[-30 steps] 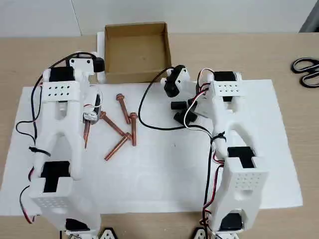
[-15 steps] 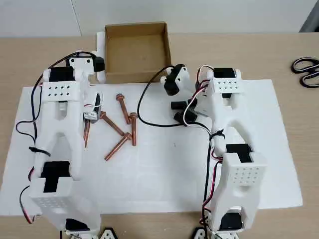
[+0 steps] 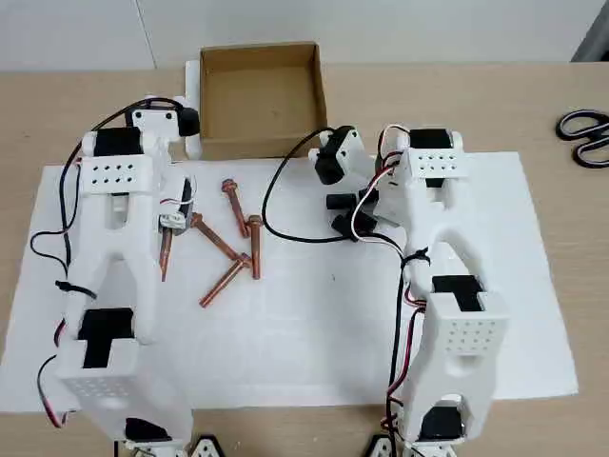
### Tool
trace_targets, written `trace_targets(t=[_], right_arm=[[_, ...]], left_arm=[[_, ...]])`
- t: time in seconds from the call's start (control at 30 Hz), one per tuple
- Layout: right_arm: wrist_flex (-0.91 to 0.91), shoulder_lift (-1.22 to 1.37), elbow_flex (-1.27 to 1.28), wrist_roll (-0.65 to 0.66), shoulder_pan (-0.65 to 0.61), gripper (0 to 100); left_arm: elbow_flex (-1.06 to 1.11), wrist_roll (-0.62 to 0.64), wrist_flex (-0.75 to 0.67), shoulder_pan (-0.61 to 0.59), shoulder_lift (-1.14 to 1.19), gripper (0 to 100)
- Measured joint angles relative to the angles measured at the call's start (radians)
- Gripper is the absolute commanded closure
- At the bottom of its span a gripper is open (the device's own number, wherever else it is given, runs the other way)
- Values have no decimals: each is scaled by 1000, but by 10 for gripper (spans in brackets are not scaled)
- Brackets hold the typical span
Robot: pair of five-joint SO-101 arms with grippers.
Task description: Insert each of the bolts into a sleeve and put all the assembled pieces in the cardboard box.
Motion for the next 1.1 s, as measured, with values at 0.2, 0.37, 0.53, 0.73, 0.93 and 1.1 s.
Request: trace_targets(t=[0.2, 0.37, 0.53, 0.73, 0.93, 1.1], right_arm=[[-6, 0, 0, 2, 0, 879], [-43, 20, 9, 0, 2, 879], [-34, 23, 2, 0, 3, 879], [75, 26, -83, 0, -3, 879], [81, 58, -89, 0, 2, 883], [84, 91, -104, 0, 2, 883]], left_arm=[[0, 0, 0, 0, 0, 994], [0, 0, 0, 0, 0, 994], [0, 0, 0, 0, 0, 994], [2, 0, -12, 0, 0, 994], [2, 0, -17, 0, 0, 994], [2, 0, -17, 0, 0, 994]])
